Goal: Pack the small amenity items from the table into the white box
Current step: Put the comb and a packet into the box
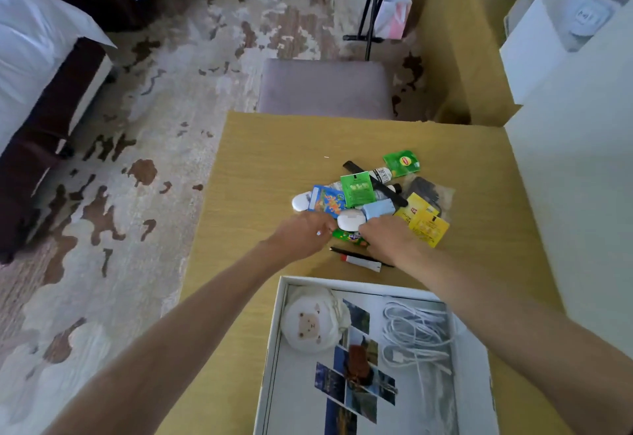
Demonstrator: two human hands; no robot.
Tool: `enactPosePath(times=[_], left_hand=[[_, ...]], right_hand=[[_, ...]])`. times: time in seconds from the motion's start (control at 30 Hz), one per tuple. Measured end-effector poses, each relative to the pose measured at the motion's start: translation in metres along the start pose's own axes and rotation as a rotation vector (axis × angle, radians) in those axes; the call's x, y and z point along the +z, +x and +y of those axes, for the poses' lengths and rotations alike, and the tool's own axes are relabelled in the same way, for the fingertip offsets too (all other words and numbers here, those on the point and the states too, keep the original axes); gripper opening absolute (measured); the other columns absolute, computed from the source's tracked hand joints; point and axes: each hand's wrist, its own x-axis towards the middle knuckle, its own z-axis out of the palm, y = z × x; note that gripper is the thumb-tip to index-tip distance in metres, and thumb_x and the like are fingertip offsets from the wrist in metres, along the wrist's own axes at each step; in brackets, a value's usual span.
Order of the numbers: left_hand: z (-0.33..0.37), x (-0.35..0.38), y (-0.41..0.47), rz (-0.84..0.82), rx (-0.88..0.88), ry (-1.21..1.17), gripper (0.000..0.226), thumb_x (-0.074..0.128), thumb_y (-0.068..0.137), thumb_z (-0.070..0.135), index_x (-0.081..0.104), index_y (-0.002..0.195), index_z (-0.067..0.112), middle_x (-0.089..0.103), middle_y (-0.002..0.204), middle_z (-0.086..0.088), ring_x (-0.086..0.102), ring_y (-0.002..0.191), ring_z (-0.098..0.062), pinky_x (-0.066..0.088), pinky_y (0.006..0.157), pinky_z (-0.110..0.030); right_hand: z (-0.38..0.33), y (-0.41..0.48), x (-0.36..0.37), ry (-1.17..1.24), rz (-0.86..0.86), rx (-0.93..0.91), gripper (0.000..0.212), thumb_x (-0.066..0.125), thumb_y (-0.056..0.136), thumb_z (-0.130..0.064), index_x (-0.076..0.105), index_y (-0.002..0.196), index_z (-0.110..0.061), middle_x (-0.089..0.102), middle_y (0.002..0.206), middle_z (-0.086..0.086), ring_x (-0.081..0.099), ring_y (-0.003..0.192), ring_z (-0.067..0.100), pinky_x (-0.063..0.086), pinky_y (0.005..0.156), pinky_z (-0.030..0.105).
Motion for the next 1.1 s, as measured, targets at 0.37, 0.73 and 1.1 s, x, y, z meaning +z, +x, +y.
enactPosePath(times=[0.37,0.73,1.1], left_hand=[[0.041,0.022,0.043,-0.313,0.326,0.572,0.019,0.044,0.088,0.016,0.062,0.089,0.011,0.066,0.095,-0.013,0.063,0.085,-0.032,0.044,0.062,-0.035],[0.055,0.045,0.05,-0.394,0.426,0.849,0.02,0.051,0.088,0.026,0.061,0.1,0.012,0.065,0.106,-0.01,0.063,0.096,-0.031,0.041,0.067,-0.033],[0.095,-0.023,-0.016,0.108,0.089,0.125,0.013,0.063,0.086,0.027,0.061,0.094,0.017,0.065,0.089,0.004,0.058,0.072,-0.016,0.046,0.063,-0.023]], right_hand=[[0.043,-0.039,0.019,0.681,-0.003,0.253,0.024,0.071,0.073,-0.035,0.058,0.084,-0.018,0.062,0.081,0.002,0.059,0.075,0.021,0.051,0.065,0.04],[0.06,-0.125,0.035,1.072,0.311,0.328,0.019,0.074,0.071,-0.023,0.064,0.084,-0.014,0.068,0.083,-0.001,0.061,0.072,0.01,0.044,0.058,0.021],[0.06,-0.211,-0.008,1.421,0.561,0.176,0.019,0.073,0.077,-0.025,0.06,0.09,-0.019,0.071,0.087,0.002,0.071,0.061,0.014,0.058,0.059,0.04]])
